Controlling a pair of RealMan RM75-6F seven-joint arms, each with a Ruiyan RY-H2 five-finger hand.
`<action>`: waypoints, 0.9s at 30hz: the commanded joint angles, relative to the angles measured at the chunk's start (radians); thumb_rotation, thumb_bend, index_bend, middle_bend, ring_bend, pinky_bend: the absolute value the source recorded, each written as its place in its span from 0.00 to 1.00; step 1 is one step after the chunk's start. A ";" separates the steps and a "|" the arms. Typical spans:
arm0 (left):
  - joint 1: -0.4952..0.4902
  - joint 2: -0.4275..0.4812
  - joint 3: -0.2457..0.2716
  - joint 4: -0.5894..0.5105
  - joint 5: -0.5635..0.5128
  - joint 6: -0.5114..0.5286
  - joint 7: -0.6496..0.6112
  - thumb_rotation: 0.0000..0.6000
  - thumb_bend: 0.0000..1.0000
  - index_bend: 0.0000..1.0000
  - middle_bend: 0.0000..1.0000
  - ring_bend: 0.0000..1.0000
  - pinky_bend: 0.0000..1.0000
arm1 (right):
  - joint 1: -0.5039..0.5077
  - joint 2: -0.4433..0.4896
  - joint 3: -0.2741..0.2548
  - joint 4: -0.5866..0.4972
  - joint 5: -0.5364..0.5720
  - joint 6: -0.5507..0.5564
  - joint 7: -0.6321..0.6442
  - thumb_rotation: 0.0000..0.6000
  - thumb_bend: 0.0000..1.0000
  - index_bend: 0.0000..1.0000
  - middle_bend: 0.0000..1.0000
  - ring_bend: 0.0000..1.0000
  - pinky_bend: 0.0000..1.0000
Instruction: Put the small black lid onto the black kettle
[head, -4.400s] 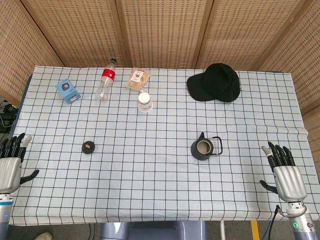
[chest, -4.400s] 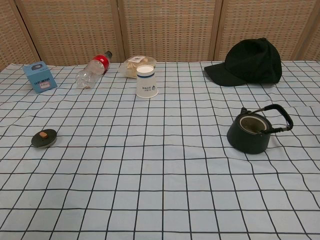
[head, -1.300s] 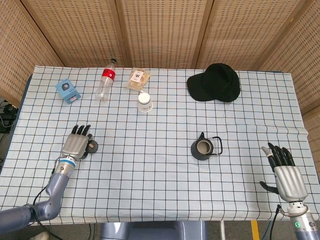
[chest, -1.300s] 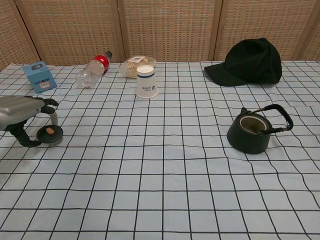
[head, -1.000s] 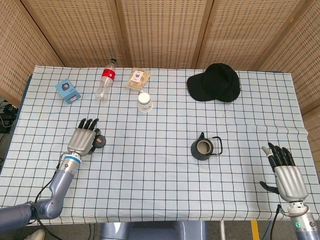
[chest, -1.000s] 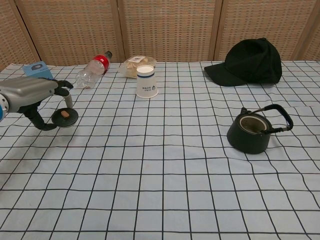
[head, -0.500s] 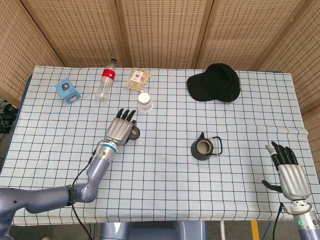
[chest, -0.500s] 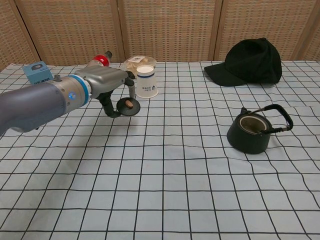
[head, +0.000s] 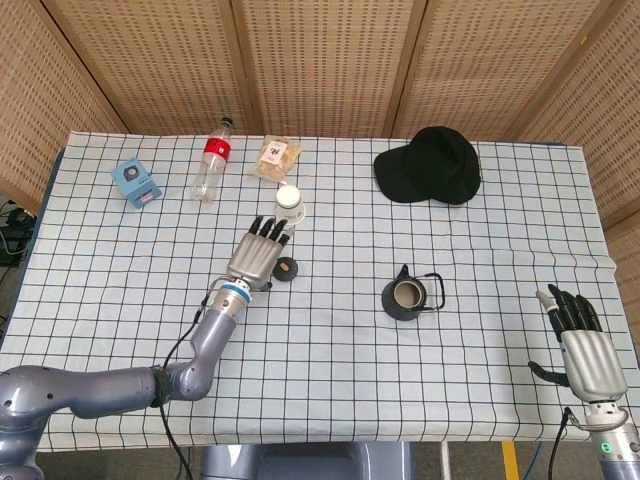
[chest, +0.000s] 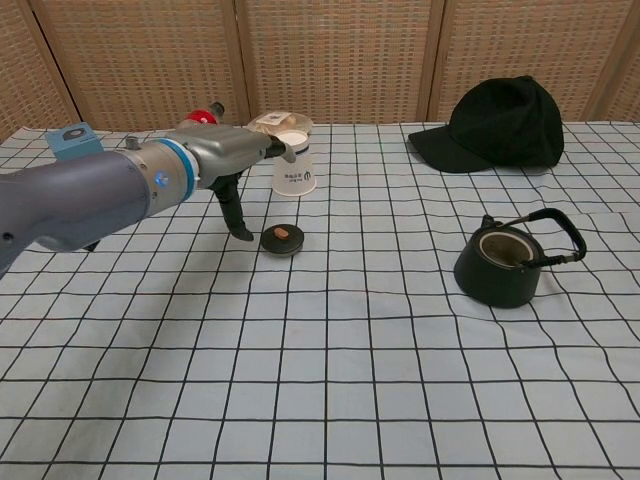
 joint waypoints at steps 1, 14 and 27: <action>0.112 0.146 0.059 -0.193 0.095 0.113 -0.082 1.00 0.15 0.00 0.00 0.00 0.00 | 0.000 -0.003 -0.002 0.000 -0.001 -0.003 -0.009 1.00 0.19 0.05 0.00 0.00 0.00; 0.517 0.505 0.338 -0.468 0.460 0.525 -0.299 1.00 0.15 0.00 0.00 0.00 0.00 | 0.009 -0.035 -0.015 -0.011 -0.015 -0.018 -0.091 1.00 0.19 0.05 0.00 0.00 0.00; 0.766 0.541 0.415 -0.257 0.675 0.686 -0.700 1.00 0.15 0.00 0.00 0.00 0.00 | 0.059 -0.097 0.028 -0.087 -0.028 -0.025 -0.253 1.00 0.19 0.07 0.00 0.00 0.00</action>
